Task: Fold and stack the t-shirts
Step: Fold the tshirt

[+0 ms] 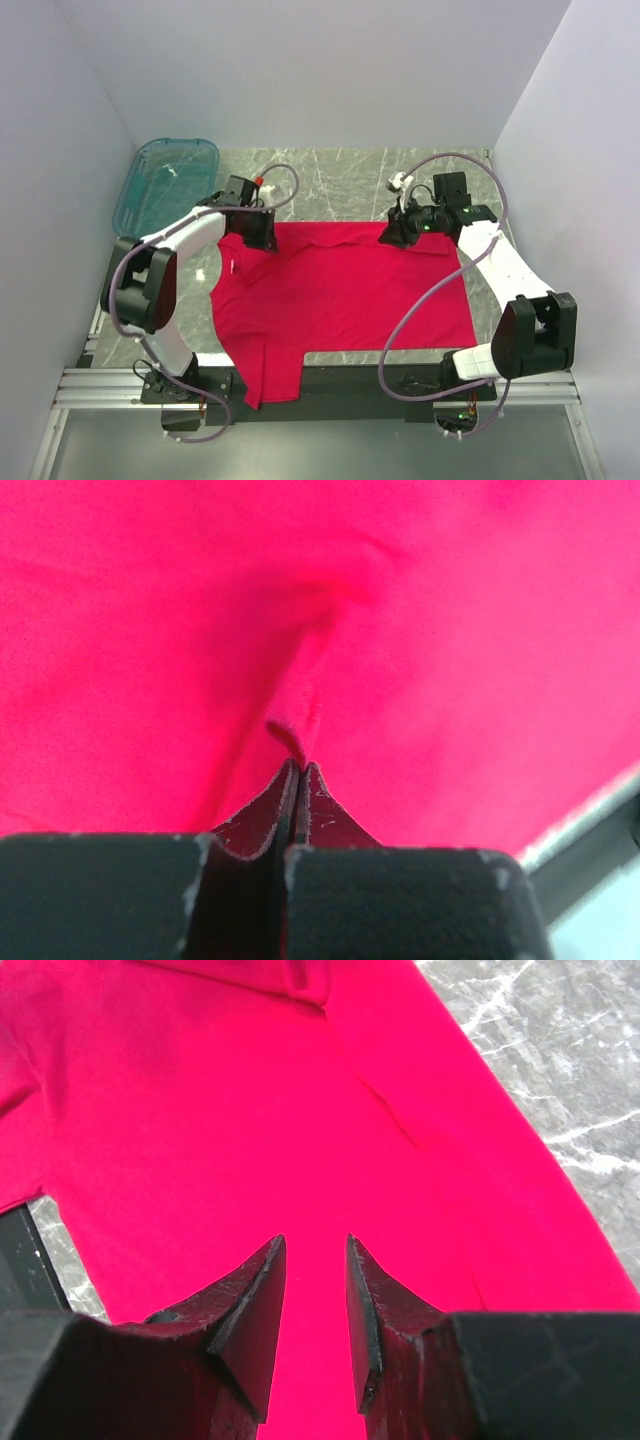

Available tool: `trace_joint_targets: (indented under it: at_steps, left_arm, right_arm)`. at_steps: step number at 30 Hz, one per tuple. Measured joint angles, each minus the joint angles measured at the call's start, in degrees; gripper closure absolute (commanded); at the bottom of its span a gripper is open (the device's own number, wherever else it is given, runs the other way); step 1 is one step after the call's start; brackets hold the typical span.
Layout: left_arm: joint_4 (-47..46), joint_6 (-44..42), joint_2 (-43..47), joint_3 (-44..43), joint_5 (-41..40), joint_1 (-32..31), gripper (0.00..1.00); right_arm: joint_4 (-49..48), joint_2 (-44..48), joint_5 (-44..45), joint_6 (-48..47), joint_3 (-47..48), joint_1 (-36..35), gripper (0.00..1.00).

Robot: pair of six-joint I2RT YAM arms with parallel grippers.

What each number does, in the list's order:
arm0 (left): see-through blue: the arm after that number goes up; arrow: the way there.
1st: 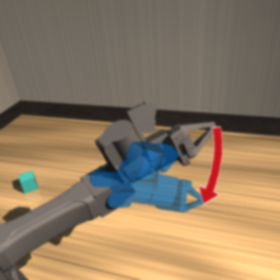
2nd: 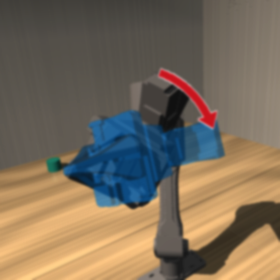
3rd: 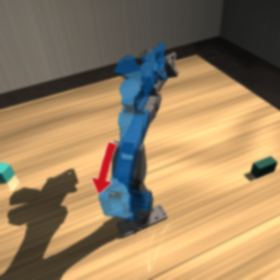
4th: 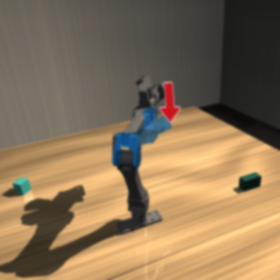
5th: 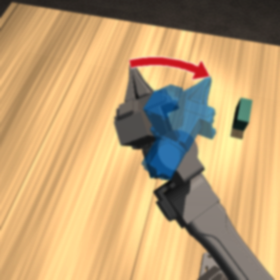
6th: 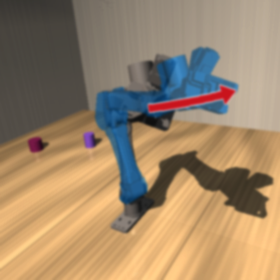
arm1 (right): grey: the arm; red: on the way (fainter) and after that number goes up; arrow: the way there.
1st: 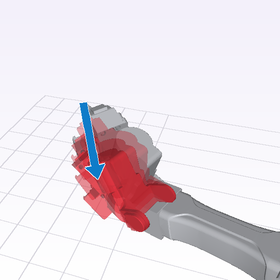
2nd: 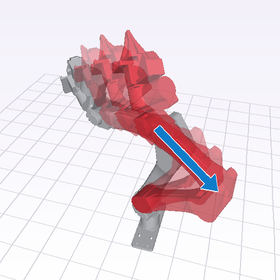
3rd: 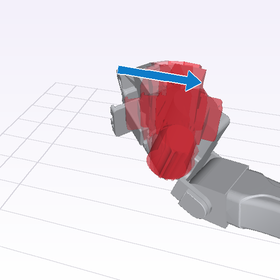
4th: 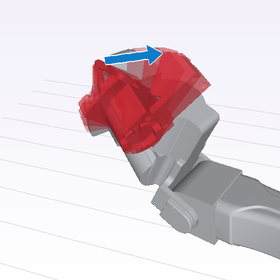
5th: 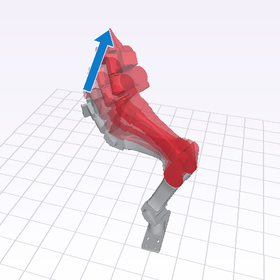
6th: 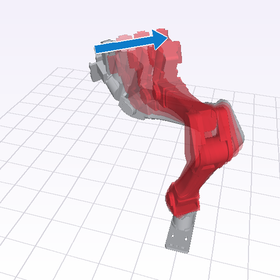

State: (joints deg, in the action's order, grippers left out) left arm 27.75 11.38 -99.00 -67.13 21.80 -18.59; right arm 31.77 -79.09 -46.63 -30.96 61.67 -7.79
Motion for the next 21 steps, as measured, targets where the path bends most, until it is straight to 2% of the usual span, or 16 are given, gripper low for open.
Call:
trace_joint_targets:
  at_steps: [1, 3, 5, 6, 7, 10, 12, 13, 18, 21]
  left_arm:
    - [0.1, 0.0, 1.2, 0.9, 1.1, -0.9, 0.99]
    - [0.2, 0.1, 3.3, 2.5, 3.1, -2.8, 0.91]
    - [0.3, 0.3, 4.6, 3.8, 5.9, -5.1, 0.7]
    - [0.2, 0.7, 5.1, 4.4, 7.5, -6.9, 0.57]
    - [0.1, 1.2, 5.3, 4.8, 8.4, -8.5, 0.37]
    - [1.6, 2.6, 5.3, 5.2, 9.0, -14.9, 0.35]
    - [2.1, 3.5, 6.2, 5.7, 6.0, -18.6, 0.33]
    - [2.3, 3.9, 7.4, 6.4, 3.8, -19.6, 0.28]
    - [3.3, 6.5, 20.7, 9.9, -11.4, -19.2, 0.18]
    - [1.4, 7.4, 28.5, 10.1, -19.2, -18.6, 0.14]
  right_arm:
    - [0.0, 0.0, -0.1, 0.0, 0.0, 0.2, 0.62]
    - [0.0, 0.2, -0.4, 0.0, 0.0, 0.6, 0.62]
    - [0.0, 0.3, -0.6, 0.0, 0.0, 1.0, 0.62]
    - [0.0, 0.3, -0.6, 0.0, 0.0, 1.1, 0.62]
    - [0.0, 0.3, -0.7, 0.0, 0.0, 1.3, 0.62]
    - [0.0, 0.3, -0.9, 0.0, 0.0, 1.7, 0.62]
    - [0.0, 0.3, -0.9, 0.0, 0.0, 2.1, 0.62]
    - [0.0, 0.3, -0.9, 0.0, 0.0, 2.4, 0.62]
    - [-0.2, 0.2, 1.8, 0.7, 0.0, 2.7, 0.62]
    - [-0.9, -0.8, 7.4, 2.0, 0.0, 3.2, 0.62]
